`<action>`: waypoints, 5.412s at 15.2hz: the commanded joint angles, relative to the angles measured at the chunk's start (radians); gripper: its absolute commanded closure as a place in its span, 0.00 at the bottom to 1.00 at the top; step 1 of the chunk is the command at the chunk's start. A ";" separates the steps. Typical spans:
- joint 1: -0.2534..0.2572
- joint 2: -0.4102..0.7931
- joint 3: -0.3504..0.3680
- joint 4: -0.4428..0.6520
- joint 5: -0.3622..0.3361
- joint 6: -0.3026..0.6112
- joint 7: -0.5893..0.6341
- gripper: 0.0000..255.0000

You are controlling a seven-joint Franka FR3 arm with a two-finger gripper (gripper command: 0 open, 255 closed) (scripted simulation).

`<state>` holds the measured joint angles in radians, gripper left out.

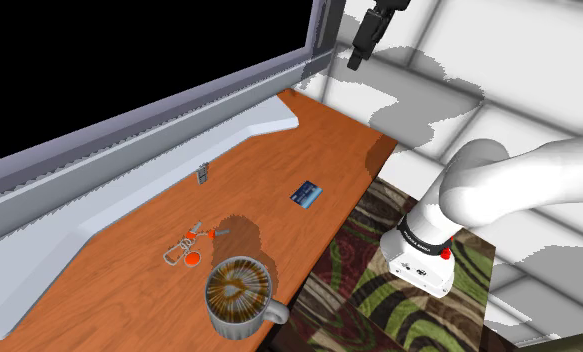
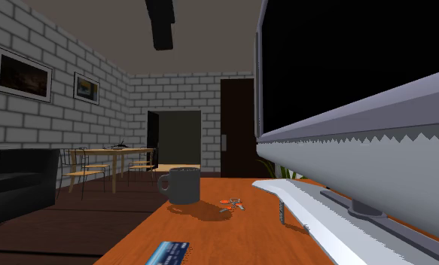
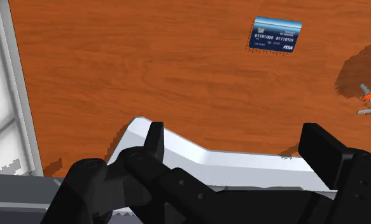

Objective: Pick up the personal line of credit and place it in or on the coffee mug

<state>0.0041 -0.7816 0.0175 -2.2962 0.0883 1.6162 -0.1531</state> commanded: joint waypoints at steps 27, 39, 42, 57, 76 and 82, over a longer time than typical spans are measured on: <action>0.737 0.067 -0.540 -0.671 0.275 0.826 -1.444 0.00; 0.819 0.133 -0.569 -0.685 0.337 0.922 -1.481 0.00; 0.819 0.133 -0.569 -0.685 0.337 0.922 -1.481 1.00; 0.741 0.036 -0.489 -0.643 0.274 0.785 -1.377 1.00; 0.682 -0.093 -0.391 -0.474 0.219 0.507 -1.211 1.00; 0.681 -0.106 -0.374 -0.413 0.214 0.439 -1.175 1.00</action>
<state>0.6847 -0.8892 -0.3575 -2.7190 0.3032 2.0642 -1.3316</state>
